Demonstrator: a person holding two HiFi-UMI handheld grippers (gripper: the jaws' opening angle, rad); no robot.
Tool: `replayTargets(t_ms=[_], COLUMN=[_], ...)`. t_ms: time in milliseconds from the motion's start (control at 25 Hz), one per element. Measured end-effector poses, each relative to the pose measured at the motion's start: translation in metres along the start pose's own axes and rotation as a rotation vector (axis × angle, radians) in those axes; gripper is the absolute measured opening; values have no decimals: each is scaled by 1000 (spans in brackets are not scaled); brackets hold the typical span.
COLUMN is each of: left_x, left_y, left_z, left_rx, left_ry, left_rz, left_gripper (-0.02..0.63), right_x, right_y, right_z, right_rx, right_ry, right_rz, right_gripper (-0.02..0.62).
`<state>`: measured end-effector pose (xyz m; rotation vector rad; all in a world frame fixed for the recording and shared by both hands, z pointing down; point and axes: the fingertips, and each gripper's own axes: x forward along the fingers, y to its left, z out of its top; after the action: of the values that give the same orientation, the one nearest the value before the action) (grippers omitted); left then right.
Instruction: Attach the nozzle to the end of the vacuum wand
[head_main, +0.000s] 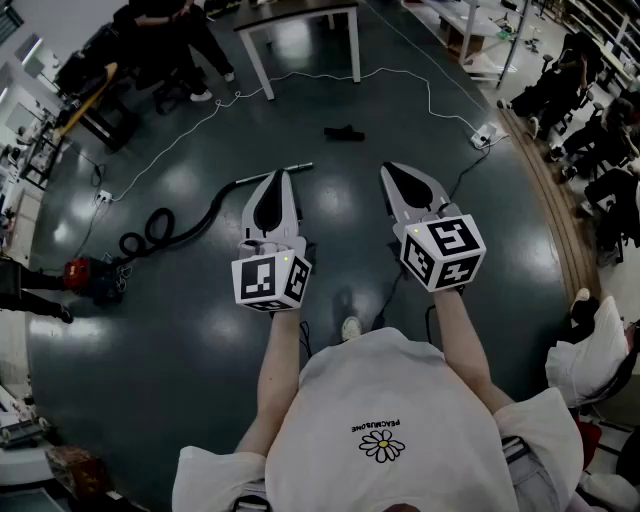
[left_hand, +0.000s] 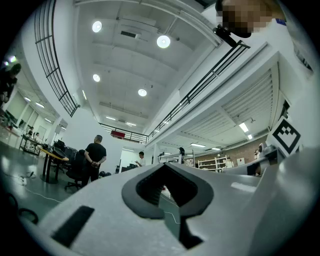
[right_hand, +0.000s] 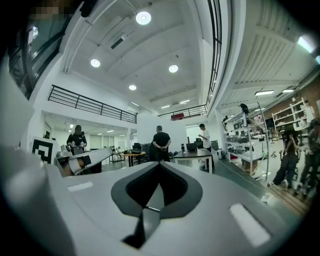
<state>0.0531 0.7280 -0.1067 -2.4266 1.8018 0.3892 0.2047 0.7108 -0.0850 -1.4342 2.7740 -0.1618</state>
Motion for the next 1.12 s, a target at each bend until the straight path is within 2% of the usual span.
replayTargets(t_ms=[400,640,920,1120], left_x=[14,16,11,36], left_y=[37,77,125,144], left_z=[-13,-21,-36,-54], left_rx=[-33,-46,-88,-90], left_ry=[9,31,56,67], left_rz=[5,37,69,67], left_gripper=[2,2,2,2], right_x=[31,57,79,107], right_y=[-2,7,2,-28], right_z=[-12,-12,-32,-48], right_rx=[15,19,40,38], right_ry=[26,36,58,89], right_rz=[-14,-2,-58,-122], right_gripper=[5,5,5,5])
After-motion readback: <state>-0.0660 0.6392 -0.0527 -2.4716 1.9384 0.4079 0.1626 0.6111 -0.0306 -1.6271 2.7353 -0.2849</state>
